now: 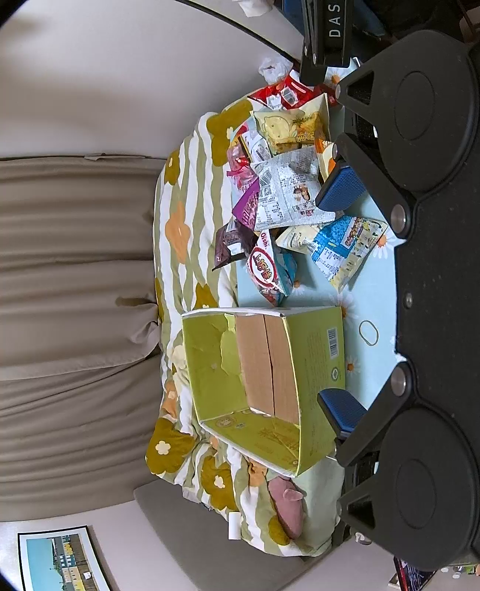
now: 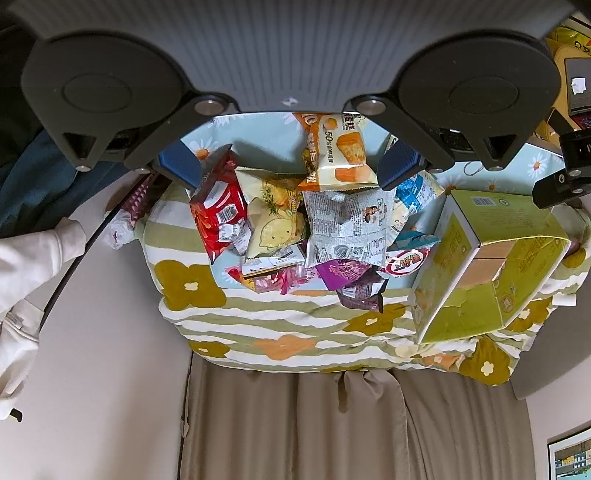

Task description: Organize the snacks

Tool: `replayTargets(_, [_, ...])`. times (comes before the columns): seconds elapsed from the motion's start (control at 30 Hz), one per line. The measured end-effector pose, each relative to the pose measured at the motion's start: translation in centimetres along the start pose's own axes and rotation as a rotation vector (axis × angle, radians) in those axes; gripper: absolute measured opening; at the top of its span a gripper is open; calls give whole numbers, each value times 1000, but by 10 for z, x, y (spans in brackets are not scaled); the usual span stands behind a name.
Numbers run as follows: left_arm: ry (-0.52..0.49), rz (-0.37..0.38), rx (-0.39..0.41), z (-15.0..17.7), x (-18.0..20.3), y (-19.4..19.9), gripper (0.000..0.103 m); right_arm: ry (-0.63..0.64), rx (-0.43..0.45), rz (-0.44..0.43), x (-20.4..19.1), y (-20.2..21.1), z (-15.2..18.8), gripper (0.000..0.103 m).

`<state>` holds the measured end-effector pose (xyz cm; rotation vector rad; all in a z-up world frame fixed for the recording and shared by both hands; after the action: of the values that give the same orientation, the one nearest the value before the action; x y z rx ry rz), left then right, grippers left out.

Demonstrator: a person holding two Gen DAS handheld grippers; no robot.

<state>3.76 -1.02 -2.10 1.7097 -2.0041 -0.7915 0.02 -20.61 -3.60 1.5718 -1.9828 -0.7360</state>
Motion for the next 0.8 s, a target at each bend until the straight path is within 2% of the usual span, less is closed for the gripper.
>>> replayTargets(0.8, [10,-5,5,1,-2,-5,103,-2,-3,3,1,-1,-3,103])
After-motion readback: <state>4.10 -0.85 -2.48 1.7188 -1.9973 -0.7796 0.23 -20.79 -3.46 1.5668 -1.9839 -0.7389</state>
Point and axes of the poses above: each gripper's, at about its wrist camera, not at the fingertips, and y roughly against the way its jaws point, x to its right, z to its underside, the point moved 5 cm from there along -y, roughly the way its jaws point, and after that the axes turned 2 degrees about z, right-handed, at the moved point
